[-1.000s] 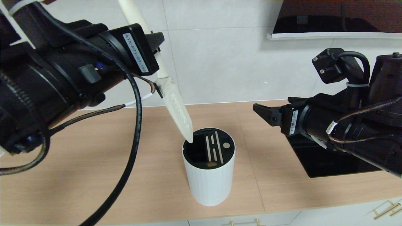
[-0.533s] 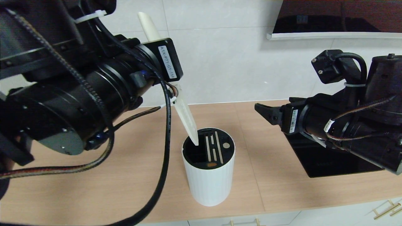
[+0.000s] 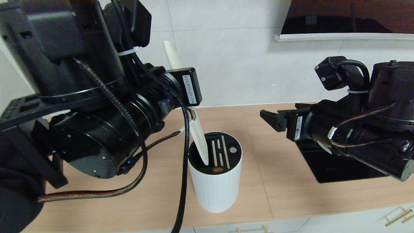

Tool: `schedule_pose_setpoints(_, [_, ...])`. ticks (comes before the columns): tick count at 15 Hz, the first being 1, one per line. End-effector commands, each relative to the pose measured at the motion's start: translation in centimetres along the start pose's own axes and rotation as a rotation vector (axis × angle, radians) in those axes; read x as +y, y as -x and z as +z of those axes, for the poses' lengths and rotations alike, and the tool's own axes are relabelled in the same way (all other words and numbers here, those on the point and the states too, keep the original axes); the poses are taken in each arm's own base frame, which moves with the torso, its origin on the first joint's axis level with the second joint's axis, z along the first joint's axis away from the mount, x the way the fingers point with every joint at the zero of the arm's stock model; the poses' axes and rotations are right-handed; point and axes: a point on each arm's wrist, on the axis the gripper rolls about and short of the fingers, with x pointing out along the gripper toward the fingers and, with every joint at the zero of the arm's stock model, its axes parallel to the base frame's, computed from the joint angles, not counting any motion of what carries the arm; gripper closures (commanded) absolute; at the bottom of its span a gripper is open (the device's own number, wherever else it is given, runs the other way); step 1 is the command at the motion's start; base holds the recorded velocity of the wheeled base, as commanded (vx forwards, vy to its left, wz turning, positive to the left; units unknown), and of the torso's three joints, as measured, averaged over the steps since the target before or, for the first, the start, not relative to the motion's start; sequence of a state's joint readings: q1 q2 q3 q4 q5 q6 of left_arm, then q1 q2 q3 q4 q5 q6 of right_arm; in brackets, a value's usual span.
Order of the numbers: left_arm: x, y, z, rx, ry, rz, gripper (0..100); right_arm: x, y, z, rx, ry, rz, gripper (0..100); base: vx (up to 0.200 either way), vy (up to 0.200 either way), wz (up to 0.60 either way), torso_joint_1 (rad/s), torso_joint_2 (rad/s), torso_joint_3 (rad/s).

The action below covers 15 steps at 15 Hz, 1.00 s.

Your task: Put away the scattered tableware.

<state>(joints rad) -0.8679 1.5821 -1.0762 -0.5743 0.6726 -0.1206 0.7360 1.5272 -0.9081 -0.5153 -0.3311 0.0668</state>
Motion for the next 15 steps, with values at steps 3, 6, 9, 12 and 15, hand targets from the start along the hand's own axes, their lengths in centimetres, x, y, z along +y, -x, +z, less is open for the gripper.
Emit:
schedule_pose_setpoints(3, [-0.1,-0.4,-1.6,0.04,-0.027,0.007,100,0.0,-0.1,-0.1,0.003,0.001,0.0,0,0.0,0.0,0.0,0.0,0.0,0.0])
schedule_pose_setpoints(6, [-0.2,-0.5,-1.6,0.034,-0.008,0.005,100,0.0,-0.1,-0.2,0.006,0.002,0.0,0,0.0,0.0,0.0,0.0,0.0,0.0])
schedule_pose_setpoints(9, [-0.3,-0.5,-0.1,-0.021,0.029,-0.002,100,0.1,-0.4,-0.5,0.018,0.005,-0.001,0,0.0,0.0,0.0,0.0,0.0,0.0])
schedule_pose_setpoints(12, [0.2,-1.2,0.5,-0.038,0.036,0.016,100,0.2,-0.6,-0.6,0.021,0.005,-0.001,0,0.0,0.0,0.0,0.0,0.0,0.0])
schedule_pose_setpoints(15, [0.6,-1.0,1.1,-0.054,0.046,0.015,100,0.2,-0.6,-0.6,0.021,0.005,-0.001,0,0.0,0.0,0.0,0.0,0.0,0.0])
